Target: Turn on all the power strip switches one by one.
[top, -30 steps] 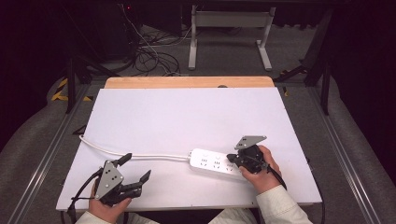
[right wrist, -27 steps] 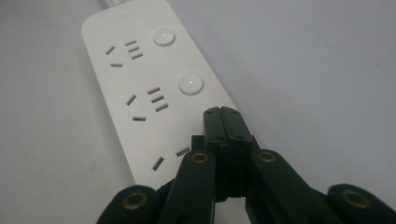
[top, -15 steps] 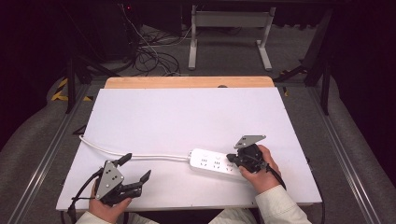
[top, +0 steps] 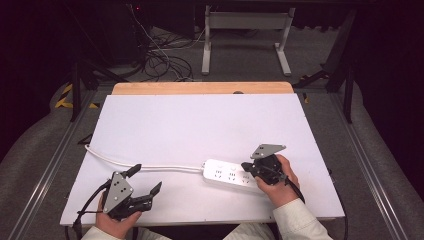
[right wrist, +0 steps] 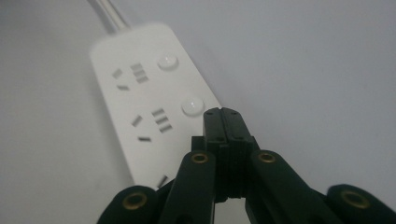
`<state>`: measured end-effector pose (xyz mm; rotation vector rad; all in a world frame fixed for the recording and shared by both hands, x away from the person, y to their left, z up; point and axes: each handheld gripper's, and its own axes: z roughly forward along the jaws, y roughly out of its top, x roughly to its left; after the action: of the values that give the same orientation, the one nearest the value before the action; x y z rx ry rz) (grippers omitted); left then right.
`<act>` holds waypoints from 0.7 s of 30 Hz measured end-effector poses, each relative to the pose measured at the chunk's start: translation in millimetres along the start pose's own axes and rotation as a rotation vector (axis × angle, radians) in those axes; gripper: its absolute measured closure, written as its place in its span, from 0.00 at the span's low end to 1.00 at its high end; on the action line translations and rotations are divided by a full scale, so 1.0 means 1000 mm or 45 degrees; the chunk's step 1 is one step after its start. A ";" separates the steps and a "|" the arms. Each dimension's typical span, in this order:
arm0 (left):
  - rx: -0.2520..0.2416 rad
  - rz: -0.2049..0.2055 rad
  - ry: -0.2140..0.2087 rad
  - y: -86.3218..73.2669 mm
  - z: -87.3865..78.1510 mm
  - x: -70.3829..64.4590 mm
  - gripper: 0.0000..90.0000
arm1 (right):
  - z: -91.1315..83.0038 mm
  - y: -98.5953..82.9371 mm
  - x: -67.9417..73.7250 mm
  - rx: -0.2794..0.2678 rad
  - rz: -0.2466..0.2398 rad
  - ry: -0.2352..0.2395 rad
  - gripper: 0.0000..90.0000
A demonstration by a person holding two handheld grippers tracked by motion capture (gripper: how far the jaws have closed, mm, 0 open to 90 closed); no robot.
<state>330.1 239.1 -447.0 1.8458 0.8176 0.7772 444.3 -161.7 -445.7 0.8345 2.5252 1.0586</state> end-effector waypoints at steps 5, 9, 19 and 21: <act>0.004 -0.006 -0.003 0.000 0.001 0.000 0.22 | -0.026 0.008 0.001 -0.148 0.000 0.011 1.00; -0.002 0.000 0.001 0.000 0.000 0.000 0.22 | -0.028 0.007 0.004 -0.157 -0.022 0.002 1.00; -0.006 -0.007 -0.004 0.000 0.000 0.000 0.22 | -0.033 0.009 0.008 -0.201 -0.068 0.010 1.00; -0.005 -0.006 -0.004 0.000 0.000 0.000 0.22 | -0.034 0.009 0.007 -0.200 -0.074 0.004 1.00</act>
<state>329.7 239.0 -446.9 1.8402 0.8174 0.7721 426.7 -171.7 -415.6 0.7120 2.4160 1.2209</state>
